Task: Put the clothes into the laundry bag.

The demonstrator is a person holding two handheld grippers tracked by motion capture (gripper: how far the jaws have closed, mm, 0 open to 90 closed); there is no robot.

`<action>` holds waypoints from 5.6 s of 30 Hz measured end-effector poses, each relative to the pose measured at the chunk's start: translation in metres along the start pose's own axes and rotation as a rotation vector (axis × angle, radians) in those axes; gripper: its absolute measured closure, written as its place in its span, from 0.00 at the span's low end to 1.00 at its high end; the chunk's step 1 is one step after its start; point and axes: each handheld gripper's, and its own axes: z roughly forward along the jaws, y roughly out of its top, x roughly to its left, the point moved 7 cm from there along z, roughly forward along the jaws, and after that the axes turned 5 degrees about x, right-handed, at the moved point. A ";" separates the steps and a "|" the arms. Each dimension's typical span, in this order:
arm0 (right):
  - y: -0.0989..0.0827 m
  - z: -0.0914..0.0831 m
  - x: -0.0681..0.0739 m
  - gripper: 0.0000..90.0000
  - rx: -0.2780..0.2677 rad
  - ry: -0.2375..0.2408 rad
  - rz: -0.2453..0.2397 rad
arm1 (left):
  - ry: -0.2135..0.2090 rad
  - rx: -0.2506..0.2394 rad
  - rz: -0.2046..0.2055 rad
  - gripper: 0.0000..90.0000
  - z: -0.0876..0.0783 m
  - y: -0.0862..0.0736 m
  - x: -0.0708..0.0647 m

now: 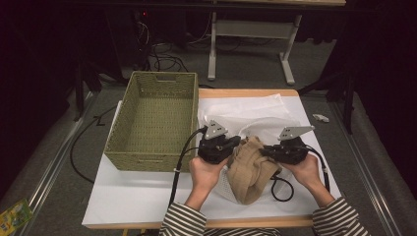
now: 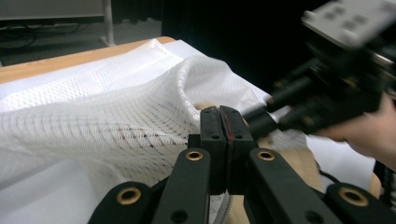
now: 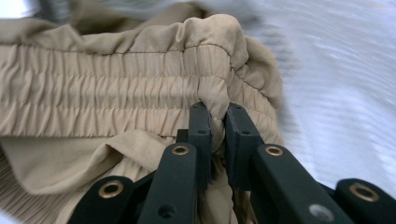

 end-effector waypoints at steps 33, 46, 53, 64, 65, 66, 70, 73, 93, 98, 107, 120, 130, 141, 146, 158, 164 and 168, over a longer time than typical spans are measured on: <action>0.001 0.011 -0.053 0.93 0.046 -0.350 0.105 | -0.065 -0.032 0.063 1.00 -0.026 -0.009 -0.018; -0.012 -0.040 0.008 0.61 -0.105 -0.189 0.029 | 0.012 0.028 0.038 0.99 -0.009 -0.026 -0.001; -0.021 -0.018 0.055 0.44 -0.058 -0.152 -0.069 | 0.039 0.041 0.076 0.99 -0.005 -0.023 -0.005; -0.006 0.052 0.025 0.70 0.071 -0.334 -0.081 | 0.014 0.007 0.080 0.99 -0.016 -0.019 -0.011; -0.004 0.055 0.019 0.72 0.066 -0.347 -0.066 | 0.014 0.006 0.082 0.99 -0.017 -0.019 -0.011; -0.002 0.057 0.013 0.74 0.059 -0.362 -0.055 | 0.017 0.004 0.085 0.99 -0.018 -0.020 -0.011; 0.009 0.061 -0.014 0.78 0.020 -0.409 0.019 | 0.017 0.016 0.064 0.99 -0.019 -0.027 -0.006; 0.011 0.061 -0.025 0.76 0.003 -0.400 0.070 | 0.018 0.029 0.029 0.99 -0.016 -0.033 0.002; -0.059 0.008 0.047 0.61 0.065 -0.133 0.019 | 0.038 0.066 0.022 0.99 -0.005 -0.043 0.007; -0.055 0.031 0.047 0.70 0.098 -0.121 0.003 | 0.025 0.070 0.028 0.99 -0.001 -0.044 0.002; -0.019 0.057 0.035 0.96 0.050 -0.177 -0.006 | -0.005 0.056 0.053 0.99 -0.001 -0.039 -0.010; 0.003 0.095 -0.018 0.87 0.067 -0.325 0.094 | 0.004 0.056 0.047 0.99 -0.003 -0.048 -0.008; -0.016 0.020 0.015 0.68 -0.005 -0.218 0.030 | 0.020 0.068 0.043 0.99 0.002 -0.053 -0.004; -0.053 -0.022 -0.023 0.73 0.037 -0.294 0.143 | 0.024 0.067 0.038 0.99 0.002 -0.052 -0.003; -0.061 0.003 -0.034 0.80 0.134 -0.273 0.169 | 0.023 0.060 0.042 0.99 0.002 -0.050 -0.004; -0.033 0.056 -0.061 1.00 0.155 -0.352 0.159 | 0.011 0.039 0.071 0.99 -0.015 -0.046 -0.010; -0.041 0.032 -0.043 0.83 0.080 -0.322 0.105 | 0.050 0.065 0.062 0.99 -0.011 -0.057 0.000; -0.061 -0.005 -0.036 0.74 0.016 -0.407 0.101 | 0.050 0.075 0.065 0.99 -0.009 -0.058 0.000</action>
